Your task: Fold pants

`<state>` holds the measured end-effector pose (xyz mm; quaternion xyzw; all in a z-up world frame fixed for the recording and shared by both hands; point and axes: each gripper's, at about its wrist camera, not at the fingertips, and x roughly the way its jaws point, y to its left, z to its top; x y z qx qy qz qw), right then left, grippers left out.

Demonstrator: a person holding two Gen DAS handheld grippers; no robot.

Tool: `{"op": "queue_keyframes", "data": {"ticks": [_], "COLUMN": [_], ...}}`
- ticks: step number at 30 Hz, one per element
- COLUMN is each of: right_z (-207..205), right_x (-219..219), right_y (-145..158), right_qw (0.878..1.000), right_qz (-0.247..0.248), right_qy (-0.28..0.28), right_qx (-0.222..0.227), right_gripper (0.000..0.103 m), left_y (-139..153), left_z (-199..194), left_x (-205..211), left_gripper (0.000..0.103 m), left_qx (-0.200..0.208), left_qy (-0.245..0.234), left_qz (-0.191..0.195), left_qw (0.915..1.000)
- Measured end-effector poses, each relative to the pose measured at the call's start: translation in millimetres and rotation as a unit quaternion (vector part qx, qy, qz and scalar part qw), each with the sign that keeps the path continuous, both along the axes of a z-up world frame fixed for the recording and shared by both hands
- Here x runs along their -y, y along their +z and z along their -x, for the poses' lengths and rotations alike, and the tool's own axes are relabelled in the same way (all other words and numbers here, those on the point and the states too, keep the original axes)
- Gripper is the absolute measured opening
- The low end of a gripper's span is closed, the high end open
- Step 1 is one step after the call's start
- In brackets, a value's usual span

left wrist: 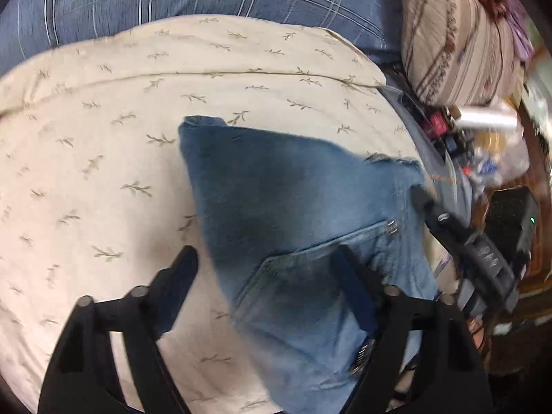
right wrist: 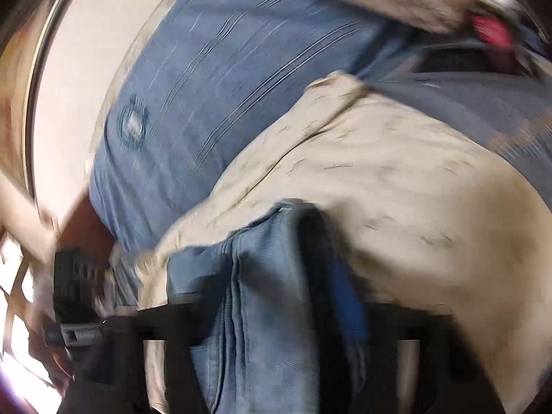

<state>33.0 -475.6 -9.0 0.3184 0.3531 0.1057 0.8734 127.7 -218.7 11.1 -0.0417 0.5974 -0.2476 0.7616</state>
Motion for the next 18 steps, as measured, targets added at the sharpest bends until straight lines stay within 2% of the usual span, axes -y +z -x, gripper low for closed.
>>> {"op": "queue_keyframes", "data": {"ticks": [2, 3, 4, 5, 6, 8, 10, 12, 14, 16, 18], "right_z": [2, -1, -9, -14, -16, -10, 3, 24, 46, 69, 77], "right_x": [-8, -7, -4, 0, 4, 11, 16, 21, 20, 11, -2], "right_y": [16, 14, 1, -10, -23, -24, -14, -4, 3, 6, -3], "right_qw": [0.998, 0.997, 0.995, 0.994, 0.994, 0.997, 0.998, 1.0, 0.999, 0.998, 0.999], "right_qz": [0.06, 0.077, 0.099, 0.105, 0.097, 0.069, 0.048, 0.005, -0.028, -0.03, 0.002], "right_qy": [-0.001, -0.004, -0.011, -0.015, -0.013, -0.016, -0.021, -0.015, -0.003, 0.013, 0.023], "right_qx": [0.024, 0.014, -0.015, -0.037, -0.052, -0.035, -0.022, -0.003, 0.025, 0.056, 0.048], "right_gripper": [0.006, 0.006, 0.006, 0.006, 0.005, 0.007, 0.019, 0.02, 0.03, 0.042, 0.041], "left_y": [5, 4, -5, -16, -28, -30, -23, -14, -2, 1, -11], "left_z": [-3, -6, -10, -13, -16, -16, -11, 1, 25, 48, 72], "left_x": [6, 12, 20, 26, 24, 16, 3, -9, -20, -22, -18], "left_gripper": [0.073, 0.073, 0.075, 0.079, 0.082, 0.085, 0.083, 0.081, 0.081, 0.082, 0.083], "left_qx": [0.013, 0.028, 0.035, 0.027, 0.013, 0.0, -0.01, -0.014, -0.015, -0.012, -0.013], "left_qy": [0.016, 0.025, 0.026, 0.026, 0.04, 0.056, 0.056, 0.062, 0.055, 0.044, 0.025], "left_qz": [0.004, -0.009, -0.032, -0.044, -0.046, -0.026, -0.011, -0.002, 0.017, 0.03, 0.017], "left_qw": [0.9998, 0.9993, 0.9985, 0.9983, 0.9981, 0.9981, 0.9983, 0.998, 0.9983, 0.9985, 0.9995]}}
